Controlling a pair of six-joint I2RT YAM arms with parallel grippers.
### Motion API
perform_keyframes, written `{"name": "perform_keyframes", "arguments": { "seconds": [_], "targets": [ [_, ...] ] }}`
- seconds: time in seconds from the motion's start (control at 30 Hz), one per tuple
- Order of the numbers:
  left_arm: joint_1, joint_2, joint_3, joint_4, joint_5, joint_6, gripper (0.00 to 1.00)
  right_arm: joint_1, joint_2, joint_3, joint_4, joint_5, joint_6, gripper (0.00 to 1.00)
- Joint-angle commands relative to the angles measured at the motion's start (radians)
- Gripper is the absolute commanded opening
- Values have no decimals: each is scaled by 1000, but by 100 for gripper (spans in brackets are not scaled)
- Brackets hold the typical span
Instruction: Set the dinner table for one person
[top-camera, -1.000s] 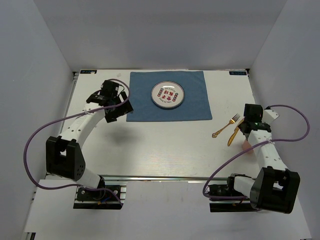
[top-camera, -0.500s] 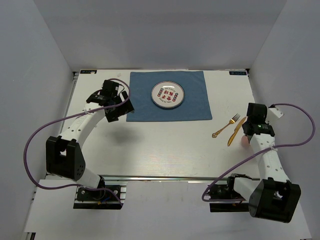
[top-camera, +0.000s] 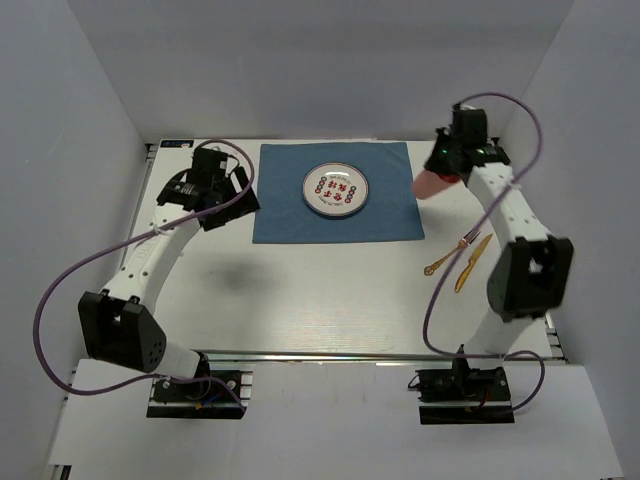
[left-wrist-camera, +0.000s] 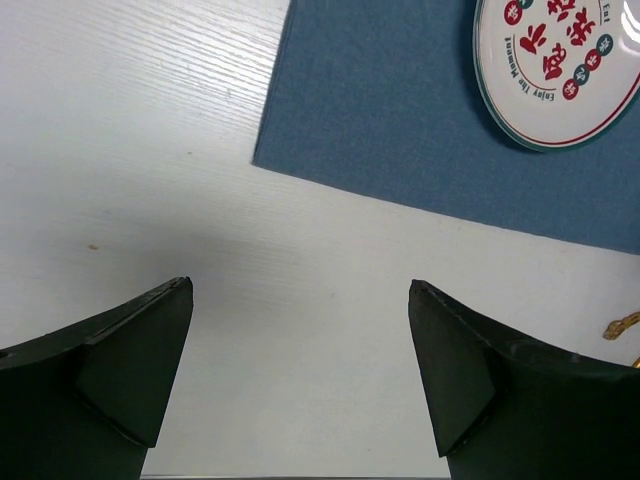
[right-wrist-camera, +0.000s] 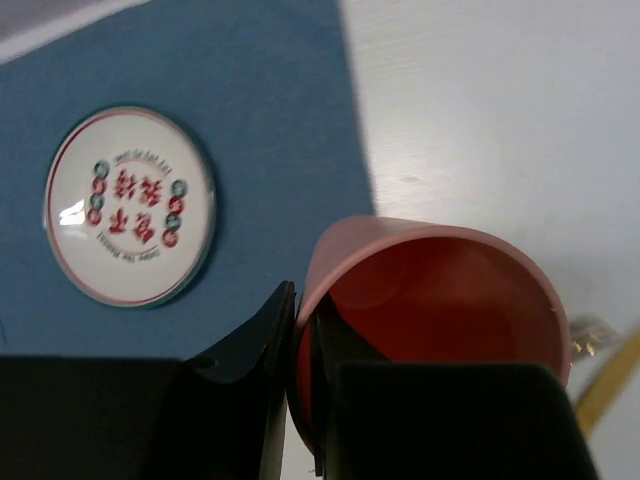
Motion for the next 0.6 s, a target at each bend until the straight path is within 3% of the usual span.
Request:
{"name": "perform_keyframes", "arguments": {
  "seconds": [0.0,0.1,0.27,0.57],
  "targets": [
    [5,-77,-15,-10,-36,77,98,71,217,290,-53,-152,-150,0],
    [5,-96,-76,26,-48,101,98,119,400,527,-63,-237,-228,0],
    [5,-96,-135,61,4,118,98,143,654,848,-60,-191,-356,0],
    [-5,-142,-167,62,-62,135,98,162,794,968,91,-44,-457,0]
  ]
}}
